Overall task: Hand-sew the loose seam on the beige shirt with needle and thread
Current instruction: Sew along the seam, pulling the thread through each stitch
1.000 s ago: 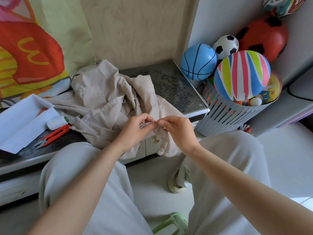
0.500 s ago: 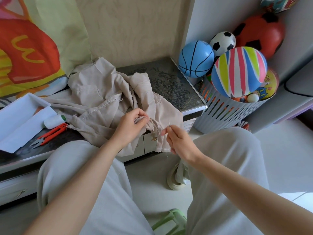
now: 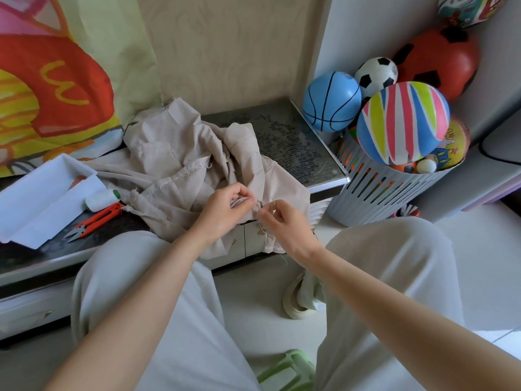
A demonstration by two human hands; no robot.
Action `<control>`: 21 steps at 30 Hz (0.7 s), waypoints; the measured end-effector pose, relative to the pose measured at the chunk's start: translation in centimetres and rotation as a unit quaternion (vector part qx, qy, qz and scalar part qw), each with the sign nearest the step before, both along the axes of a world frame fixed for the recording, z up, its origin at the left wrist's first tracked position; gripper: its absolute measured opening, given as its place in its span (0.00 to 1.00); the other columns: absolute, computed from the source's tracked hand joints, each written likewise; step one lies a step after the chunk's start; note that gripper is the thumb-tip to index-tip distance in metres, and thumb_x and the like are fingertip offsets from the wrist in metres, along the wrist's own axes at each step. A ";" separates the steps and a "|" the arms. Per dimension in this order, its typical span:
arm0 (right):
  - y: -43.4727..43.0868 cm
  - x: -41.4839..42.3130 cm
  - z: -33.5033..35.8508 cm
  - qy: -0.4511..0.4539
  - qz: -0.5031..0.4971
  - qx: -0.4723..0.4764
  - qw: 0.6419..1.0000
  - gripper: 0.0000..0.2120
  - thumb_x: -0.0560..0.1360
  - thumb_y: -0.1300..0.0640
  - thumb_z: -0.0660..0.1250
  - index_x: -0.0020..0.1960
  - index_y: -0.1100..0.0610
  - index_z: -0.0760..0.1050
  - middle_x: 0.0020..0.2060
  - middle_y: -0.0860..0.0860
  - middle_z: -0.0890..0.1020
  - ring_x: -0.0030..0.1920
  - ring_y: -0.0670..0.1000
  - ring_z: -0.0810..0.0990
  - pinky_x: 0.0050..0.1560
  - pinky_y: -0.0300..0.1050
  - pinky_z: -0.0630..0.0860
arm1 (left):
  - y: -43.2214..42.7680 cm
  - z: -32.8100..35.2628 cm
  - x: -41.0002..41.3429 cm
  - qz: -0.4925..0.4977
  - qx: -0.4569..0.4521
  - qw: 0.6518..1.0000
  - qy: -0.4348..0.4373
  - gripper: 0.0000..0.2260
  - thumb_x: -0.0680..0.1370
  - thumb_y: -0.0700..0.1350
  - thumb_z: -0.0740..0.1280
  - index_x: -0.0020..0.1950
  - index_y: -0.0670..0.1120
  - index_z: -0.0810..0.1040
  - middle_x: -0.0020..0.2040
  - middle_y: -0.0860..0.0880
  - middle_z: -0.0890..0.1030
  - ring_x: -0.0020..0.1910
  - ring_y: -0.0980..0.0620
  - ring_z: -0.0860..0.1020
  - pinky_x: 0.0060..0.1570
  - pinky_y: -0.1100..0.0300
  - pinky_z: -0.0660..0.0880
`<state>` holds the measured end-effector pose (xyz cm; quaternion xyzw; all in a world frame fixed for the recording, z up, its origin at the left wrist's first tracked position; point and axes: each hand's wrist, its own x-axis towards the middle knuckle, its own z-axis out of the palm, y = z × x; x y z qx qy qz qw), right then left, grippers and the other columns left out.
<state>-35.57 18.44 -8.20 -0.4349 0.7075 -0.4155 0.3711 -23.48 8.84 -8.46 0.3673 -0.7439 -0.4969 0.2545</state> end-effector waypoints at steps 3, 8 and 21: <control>-0.6 0.7 -0.2 0.001 -0.006 0.000 1.000 0.06 0.77 0.53 0.65 0.43 0.54 0.74 0.30 0.46 0.75 0.30 0.43 0.70 0.42 0.45 0.74 | -0.2 -0.1 0.4 -0.019 0.014 1.000 0.001 0.03 0.76 0.38 0.68 0.44 0.45 0.77 0.41 0.49 0.82 0.42 0.59 0.78 0.47 0.68 0.73; -0.8 0.7 0.1 0.010 -0.018 0.013 1.000 0.07 0.78 0.55 0.63 0.43 0.55 0.75 0.32 0.48 0.78 0.26 0.39 0.71 0.30 0.32 0.66 | -0.5 0.3 0.9 -0.024 -0.003 1.000 -0.012 0.01 0.77 0.38 0.68 0.46 0.42 0.77 0.41 0.51 0.80 0.40 0.65 0.76 0.43 0.73 0.70; 4.2 -0.6 -4.6 0.135 -0.025 0.209 0.968 0.07 0.77 0.61 0.54 0.41 0.57 0.65 0.37 0.52 0.74 0.35 0.51 0.69 0.31 0.42 0.63 | -0.9 -0.1 1.2 0.024 0.002 1.000 0.011 0.01 0.79 0.41 0.65 0.48 0.45 0.76 0.45 0.47 0.81 0.48 0.52 0.78 0.52 0.58 0.73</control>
